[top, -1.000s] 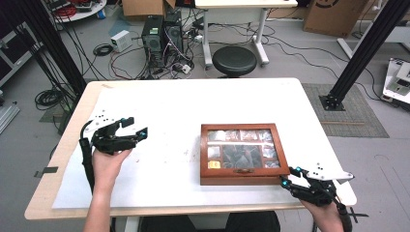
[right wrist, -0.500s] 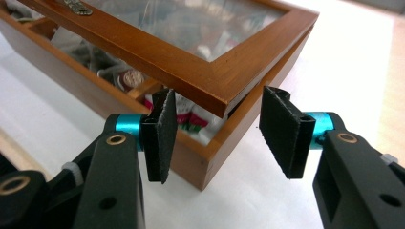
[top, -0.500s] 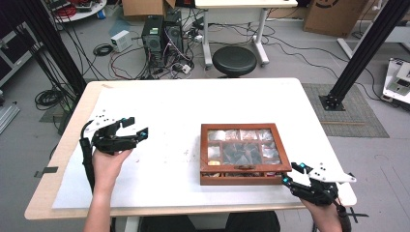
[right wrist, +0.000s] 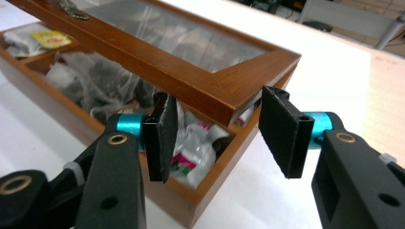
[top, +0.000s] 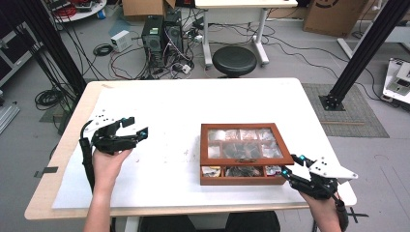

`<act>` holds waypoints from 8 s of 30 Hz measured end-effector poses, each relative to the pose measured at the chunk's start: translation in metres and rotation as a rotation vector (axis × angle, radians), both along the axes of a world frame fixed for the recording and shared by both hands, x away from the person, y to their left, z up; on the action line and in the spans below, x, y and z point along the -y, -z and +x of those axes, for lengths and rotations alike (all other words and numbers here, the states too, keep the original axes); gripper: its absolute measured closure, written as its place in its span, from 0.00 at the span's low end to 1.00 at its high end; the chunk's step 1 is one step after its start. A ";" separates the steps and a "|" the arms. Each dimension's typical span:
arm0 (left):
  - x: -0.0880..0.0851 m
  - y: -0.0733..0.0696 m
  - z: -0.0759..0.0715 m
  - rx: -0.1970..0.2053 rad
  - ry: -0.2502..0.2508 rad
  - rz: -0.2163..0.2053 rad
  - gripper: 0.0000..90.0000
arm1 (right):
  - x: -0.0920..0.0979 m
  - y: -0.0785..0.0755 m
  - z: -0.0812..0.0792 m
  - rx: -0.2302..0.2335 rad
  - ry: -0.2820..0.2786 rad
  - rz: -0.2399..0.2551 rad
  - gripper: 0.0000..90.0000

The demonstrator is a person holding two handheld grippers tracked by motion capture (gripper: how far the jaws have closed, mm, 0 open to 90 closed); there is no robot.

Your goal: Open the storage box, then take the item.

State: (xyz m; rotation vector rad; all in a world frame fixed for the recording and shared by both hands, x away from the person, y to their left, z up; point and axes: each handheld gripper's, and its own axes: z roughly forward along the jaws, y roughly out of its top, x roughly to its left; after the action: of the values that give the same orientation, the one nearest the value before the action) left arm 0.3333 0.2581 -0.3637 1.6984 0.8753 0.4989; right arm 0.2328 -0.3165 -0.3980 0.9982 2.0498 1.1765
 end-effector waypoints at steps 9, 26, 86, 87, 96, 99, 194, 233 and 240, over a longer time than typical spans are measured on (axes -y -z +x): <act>0.000 -0.001 0.000 -0.001 0.004 -0.003 0.29 | 0.000 -0.014 0.009 0.035 0.004 0.039 0.55; 0.000 -0.001 0.000 -0.009 0.009 -0.011 0.29 | -0.001 -0.038 0.032 0.072 0.014 0.093 0.55; 0.002 0.002 -0.005 -0.021 0.051 0.001 0.29 | -0.004 -0.072 0.094 0.126 0.035 0.205 0.56; 0.003 0.002 -0.005 -0.018 0.052 -0.001 0.29 | -0.004 -0.073 0.094 0.126 0.035 0.205 0.56; 0.010 0.002 -0.006 -0.019 0.078 -0.004 0.29 | -0.004 -0.073 0.094 0.126 0.033 0.205 0.56; 0.012 0.001 -0.006 -0.017 0.085 -0.001 0.29 | -0.004 -0.073 0.094 0.125 0.033 0.205 0.56; 0.268 0.041 -0.027 -0.234 0.537 0.229 0.96 | -0.003 -0.070 0.092 0.132 0.024 0.201 0.56; 0.208 -0.008 -0.019 -0.158 0.506 0.051 0.99 | -0.003 -0.071 0.093 0.138 0.028 0.198 0.56; 0.187 -0.026 -0.018 -0.115 0.462 0.036 0.99 | -0.004 -0.071 0.093 0.138 0.031 0.198 0.56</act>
State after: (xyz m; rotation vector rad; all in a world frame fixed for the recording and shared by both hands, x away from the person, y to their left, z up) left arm 0.3150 0.0711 -0.3381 1.9028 0.5275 0.1055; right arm 0.3261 -0.3127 -0.3271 1.0056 1.8319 1.4125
